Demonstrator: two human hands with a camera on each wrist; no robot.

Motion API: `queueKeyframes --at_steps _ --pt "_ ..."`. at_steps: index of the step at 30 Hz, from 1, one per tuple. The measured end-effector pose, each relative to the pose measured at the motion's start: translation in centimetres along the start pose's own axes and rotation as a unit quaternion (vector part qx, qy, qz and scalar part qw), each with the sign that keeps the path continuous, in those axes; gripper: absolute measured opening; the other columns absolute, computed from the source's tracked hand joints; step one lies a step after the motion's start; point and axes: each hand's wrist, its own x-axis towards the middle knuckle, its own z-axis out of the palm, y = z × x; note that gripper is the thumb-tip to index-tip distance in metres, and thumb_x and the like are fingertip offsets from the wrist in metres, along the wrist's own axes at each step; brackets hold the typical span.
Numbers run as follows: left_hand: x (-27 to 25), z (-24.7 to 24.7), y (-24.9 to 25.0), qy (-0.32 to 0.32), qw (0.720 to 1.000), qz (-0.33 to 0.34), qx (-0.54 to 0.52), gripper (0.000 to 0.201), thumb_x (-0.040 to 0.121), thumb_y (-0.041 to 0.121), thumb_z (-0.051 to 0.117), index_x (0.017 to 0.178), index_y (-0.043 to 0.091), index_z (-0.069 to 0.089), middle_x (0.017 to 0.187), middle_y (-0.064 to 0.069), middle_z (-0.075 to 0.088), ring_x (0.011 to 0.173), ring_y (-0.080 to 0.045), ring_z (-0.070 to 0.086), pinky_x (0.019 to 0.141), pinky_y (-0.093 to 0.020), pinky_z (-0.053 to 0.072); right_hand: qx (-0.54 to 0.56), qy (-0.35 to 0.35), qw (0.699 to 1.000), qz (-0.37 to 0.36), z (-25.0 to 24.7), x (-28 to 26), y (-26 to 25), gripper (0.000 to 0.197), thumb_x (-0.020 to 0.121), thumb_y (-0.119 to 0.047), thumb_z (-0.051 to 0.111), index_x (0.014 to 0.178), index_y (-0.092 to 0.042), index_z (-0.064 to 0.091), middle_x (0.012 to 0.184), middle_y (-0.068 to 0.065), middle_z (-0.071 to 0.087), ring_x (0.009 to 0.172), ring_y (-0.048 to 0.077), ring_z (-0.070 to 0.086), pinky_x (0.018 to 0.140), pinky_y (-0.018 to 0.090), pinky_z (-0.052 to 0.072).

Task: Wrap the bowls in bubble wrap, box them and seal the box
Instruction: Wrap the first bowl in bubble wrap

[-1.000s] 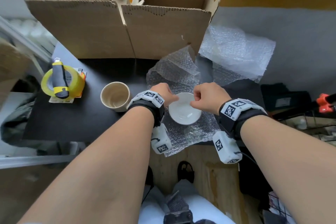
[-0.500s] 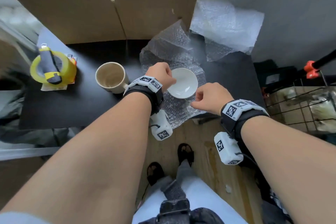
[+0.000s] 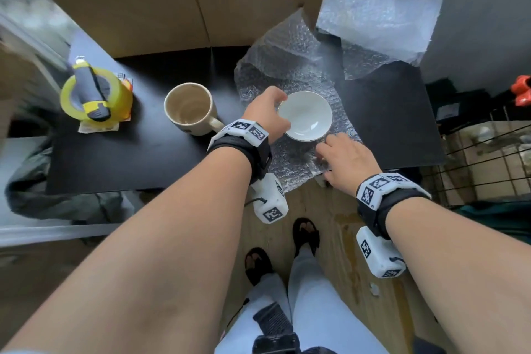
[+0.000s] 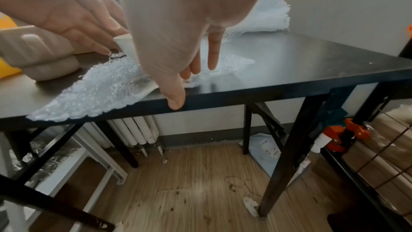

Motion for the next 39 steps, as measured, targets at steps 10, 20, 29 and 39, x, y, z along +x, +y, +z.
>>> queueKeyframes --at_steps 10,20,29,39 --pt "-0.3 -1.0 2.3 -0.172 0.973 -0.021 0.149 0.023 0.055 0.028 0.065 0.076 0.020 0.072 0.107 0.005 0.064 0.086 -0.022 0.064 0.074 -0.036 0.058 0.068 0.115 0.990 -0.053 -5.9 1.2 -0.2 0.003 0.067 -0.014 0.071 0.064 -0.014 0.070 0.113 0.008 0.064 0.107 0.031 0.056 0.085 0.038 0.047" --pt "0.6 -1.6 2.5 -0.150 0.967 0.026 0.204 0.022 0.075 0.038 0.073 0.080 0.019 0.063 0.151 -0.002 0.037 0.125 -0.020 0.050 0.086 -0.025 0.041 0.186 -0.010 0.982 0.040 -7.6 3.4 0.3 0.005 0.095 -0.018 0.041 0.094 -0.020 0.046 0.083 0.006 0.054 0.075 0.031 0.048 0.064 0.035 0.033" --pt "1.9 -1.5 3.1 -0.130 0.987 -0.043 0.086 0.025 0.095 0.029 0.053 0.073 0.019 0.059 0.070 -0.001 0.062 0.071 -0.020 0.060 0.070 -0.028 0.048 0.262 0.001 0.963 0.065 -8.7 6.0 1.4 0.010 0.095 -0.028 0.049 0.094 -0.021 0.056 0.090 0.003 0.060 0.089 0.027 0.058 0.072 0.033 0.040" --pt "3.4 -1.7 3.8 -0.148 0.985 -0.086 0.016 0.011 0.089 0.020 0.063 0.082 0.013 0.064 0.069 -0.001 0.062 0.061 -0.015 0.060 0.066 -0.029 0.055 0.220 -0.140 0.965 -0.010 -10.3 7.7 2.7 0.032 0.074 -0.026 0.079 0.103 -0.016 0.069 0.093 0.000 0.063 0.088 0.018 0.057 0.075 0.028 0.044"
